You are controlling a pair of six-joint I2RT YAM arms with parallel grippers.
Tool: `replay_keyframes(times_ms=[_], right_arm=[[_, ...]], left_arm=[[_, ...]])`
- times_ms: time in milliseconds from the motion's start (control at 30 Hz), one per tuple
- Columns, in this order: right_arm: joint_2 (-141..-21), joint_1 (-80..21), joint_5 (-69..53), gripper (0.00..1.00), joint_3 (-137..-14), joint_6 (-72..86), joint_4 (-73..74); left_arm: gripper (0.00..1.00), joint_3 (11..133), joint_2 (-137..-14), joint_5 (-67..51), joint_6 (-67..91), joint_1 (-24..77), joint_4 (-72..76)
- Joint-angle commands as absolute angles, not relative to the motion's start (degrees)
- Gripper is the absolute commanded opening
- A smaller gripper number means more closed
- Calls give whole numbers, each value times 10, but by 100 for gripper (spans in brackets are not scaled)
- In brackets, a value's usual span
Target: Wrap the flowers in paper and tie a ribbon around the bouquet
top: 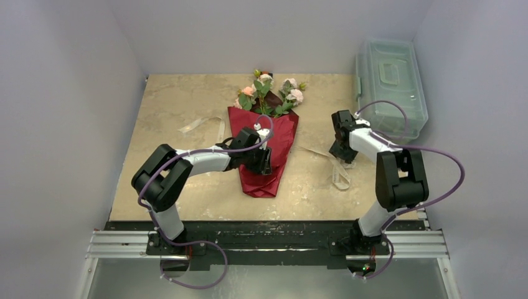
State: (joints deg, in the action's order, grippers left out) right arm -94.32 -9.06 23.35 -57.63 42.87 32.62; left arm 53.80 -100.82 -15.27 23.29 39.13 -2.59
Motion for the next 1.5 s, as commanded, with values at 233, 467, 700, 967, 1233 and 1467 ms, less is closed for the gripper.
replay_keyframes(times_ms=[233,467,700,967,1233,1467], right_arm=[[-976,-79,247,2,-626,417,294],[-897,-82,261,0,-706,403,362],[-876,-159,196,0,-822,365,354],[-943,-263,70,0,-932,361,293],[-1105,-337,-9,0,-1143,343,300],[-1250,-363,-105,0,-1307,339,314]], left_arm=[[38,544,-998,-166,222,394,-62],[37,543,-996,-160,220,394,-63],[37,538,-993,-151,217,394,-57],[37,523,-982,-151,202,394,-44],[37,501,-976,-158,190,394,-25],[37,500,-985,-162,171,394,-19]])
